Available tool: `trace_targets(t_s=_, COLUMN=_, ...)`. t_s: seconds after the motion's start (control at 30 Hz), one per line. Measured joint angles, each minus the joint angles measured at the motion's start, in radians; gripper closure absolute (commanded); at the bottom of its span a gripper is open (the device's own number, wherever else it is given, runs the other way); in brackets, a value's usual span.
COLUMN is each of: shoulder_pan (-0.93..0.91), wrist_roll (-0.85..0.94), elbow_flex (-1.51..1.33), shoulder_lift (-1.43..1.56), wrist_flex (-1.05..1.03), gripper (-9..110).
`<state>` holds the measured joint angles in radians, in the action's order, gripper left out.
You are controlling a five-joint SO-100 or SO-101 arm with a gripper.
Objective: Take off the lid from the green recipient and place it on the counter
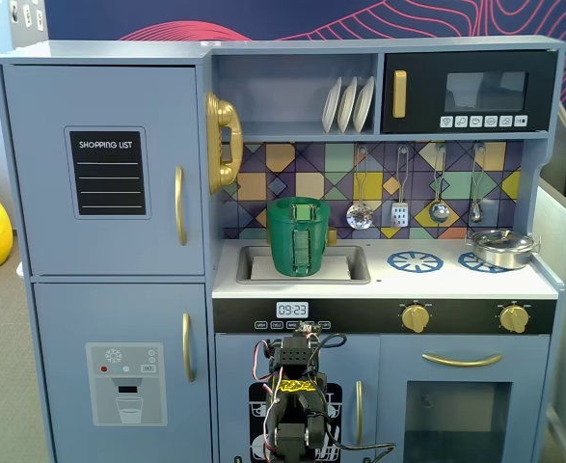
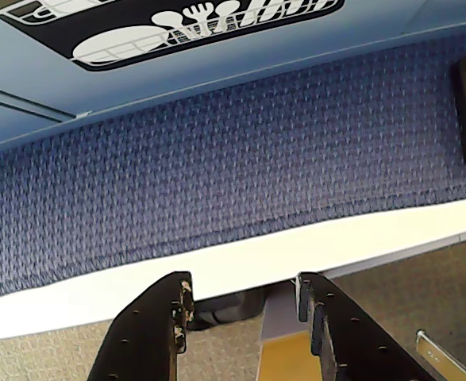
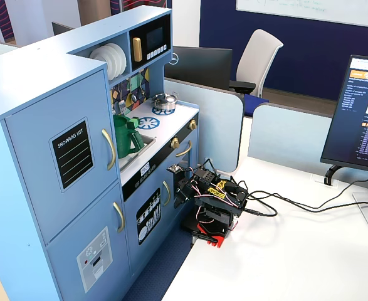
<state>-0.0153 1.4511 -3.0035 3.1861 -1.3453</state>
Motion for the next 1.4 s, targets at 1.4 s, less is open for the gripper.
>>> trace_targets(t_s=1.4, shoulder_pan=-0.028, wrist_roll=0.265, elbow_flex=0.571, shoulder_lift=-0.064, wrist_flex=0.440, gripper=101)
